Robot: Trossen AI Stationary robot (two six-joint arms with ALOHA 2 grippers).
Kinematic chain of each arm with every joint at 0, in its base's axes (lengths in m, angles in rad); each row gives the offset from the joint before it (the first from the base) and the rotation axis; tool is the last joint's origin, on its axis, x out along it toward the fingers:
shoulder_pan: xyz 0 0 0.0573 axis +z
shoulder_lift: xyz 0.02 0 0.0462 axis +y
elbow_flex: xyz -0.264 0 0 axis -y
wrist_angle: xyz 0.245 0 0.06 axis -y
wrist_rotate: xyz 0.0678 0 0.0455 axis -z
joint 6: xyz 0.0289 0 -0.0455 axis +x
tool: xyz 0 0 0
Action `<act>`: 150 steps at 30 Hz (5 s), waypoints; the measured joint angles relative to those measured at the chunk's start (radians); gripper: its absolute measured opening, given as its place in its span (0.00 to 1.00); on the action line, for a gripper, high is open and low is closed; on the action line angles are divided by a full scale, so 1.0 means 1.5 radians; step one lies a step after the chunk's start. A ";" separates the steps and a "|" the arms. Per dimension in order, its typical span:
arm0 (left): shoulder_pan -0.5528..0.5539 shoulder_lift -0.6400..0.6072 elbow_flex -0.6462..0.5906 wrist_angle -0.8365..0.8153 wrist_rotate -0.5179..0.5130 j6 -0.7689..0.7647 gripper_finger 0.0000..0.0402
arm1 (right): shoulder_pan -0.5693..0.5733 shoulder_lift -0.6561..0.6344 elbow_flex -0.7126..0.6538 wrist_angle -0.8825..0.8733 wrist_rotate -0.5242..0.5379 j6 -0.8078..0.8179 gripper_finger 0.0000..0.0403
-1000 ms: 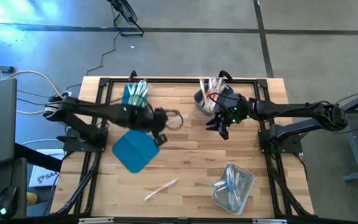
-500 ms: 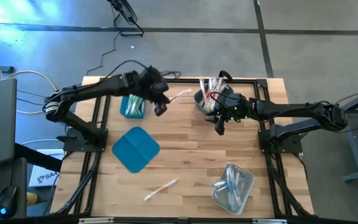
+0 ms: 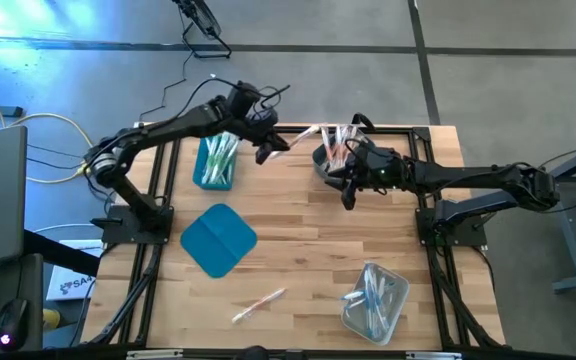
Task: Pick & Place Toothbrushes
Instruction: Put the top orange toothbrush into the dark gray bin
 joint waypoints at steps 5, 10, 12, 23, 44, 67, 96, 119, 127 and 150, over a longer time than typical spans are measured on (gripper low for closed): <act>-0.009 0.026 0.001 0.078 0.037 0.008 0.03 | 0.000 0.000 0.000 0.007 -0.001 -0.002 0.30; -0.009 0.030 0.000 0.099 0.037 0.040 0.03 | -0.003 0.000 0.000 0.028 0.030 -0.006 0.30; -0.009 0.030 0.000 0.096 0.038 0.041 0.03 | -0.003 0.000 0.000 0.051 0.064 -0.007 0.30; -0.009 0.030 0.000 0.100 0.052 0.046 0.03 | -0.006 0.089 0.000 0.285 0.090 -0.059 0.58; -0.009 0.030 0.000 0.100 0.056 0.045 0.05 | -0.063 0.260 0.000 0.673 0.067 -0.062 0.59; -0.009 0.029 0.000 0.100 0.056 0.048 0.04 | -0.063 0.260 0.000 0.687 0.067 -0.059 0.04; -0.009 0.029 0.000 0.097 -0.022 -0.010 0.44 | -0.063 0.256 0.000 0.660 0.083 -0.057 0.03; 0.081 -0.094 -0.219 0.279 0.022 -0.031 0.44 | -0.089 0.015 0.000 0.228 0.193 -0.086 0.03; 0.091 -0.257 -0.364 0.336 -0.003 -0.048 0.44 | -0.134 0.000 0.000 0.145 0.154 -0.034 0.03; 0.091 -0.590 -0.531 0.304 -0.016 -0.083 0.44 | -0.173 0.133 0.000 0.090 0.123 0.093 0.03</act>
